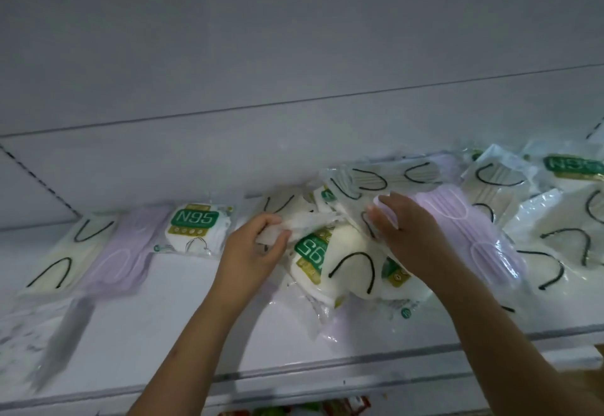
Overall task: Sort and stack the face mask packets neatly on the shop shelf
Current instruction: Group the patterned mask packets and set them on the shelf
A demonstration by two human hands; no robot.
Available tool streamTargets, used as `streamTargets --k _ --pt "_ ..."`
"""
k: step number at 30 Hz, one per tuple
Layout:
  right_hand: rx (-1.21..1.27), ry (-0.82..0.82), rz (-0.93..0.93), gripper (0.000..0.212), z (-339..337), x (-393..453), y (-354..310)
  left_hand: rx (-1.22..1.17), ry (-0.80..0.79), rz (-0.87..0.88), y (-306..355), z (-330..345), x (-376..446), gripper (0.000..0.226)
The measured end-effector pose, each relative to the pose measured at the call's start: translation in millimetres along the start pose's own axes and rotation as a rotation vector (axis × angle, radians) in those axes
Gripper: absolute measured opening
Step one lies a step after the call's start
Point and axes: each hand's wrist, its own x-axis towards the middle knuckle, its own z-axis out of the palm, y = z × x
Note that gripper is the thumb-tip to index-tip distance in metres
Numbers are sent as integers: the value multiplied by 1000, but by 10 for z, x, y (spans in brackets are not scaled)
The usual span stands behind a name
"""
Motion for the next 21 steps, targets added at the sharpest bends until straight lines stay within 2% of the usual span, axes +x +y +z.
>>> streamTargets --k 2,3,4,6,7,8,11,13,15,18,20,21 --pt "126 197 -122 58 -46 -70 -196 -83 70 -85 30 -52 19 19" --pt "165 207 -146 52 -38 -78 -294 -135 93 -115 47 -88 30 19" --pt "214 161 -161 58 -6 -68 -378 -206 108 -143 74 -126 40 18" --pt "402 -26 -132 87 121 7 -516 -375 123 -205 139 -206 63 13" --pt "503 -80 -111 94 198 58 -556 -449 135 -231 165 -250 81 12" --pt "594 -100 -90 90 265 115 -573 -520 150 -256 191 -294 103 11" --pt "695 -99 -36 34 293 197 -691 -736 158 -330 257 -413 170 17" --pt "697 -97 -39 12 260 197 -765 -835 140 -371 289 -459 198 23" --pt "742 -84 12 10 240 185 -798 -885 156 -369 293 -482 215 23" --pt "887 4 117 12 218 152 -756 -869 317 -305 303 -525 223 6" --pt "891 99 196 15 195 126 -697 -708 418 -171 286 -591 212 15" --pt "884 110 245 17 207 132 -656 -658 393 -78 272 -629 204 22"
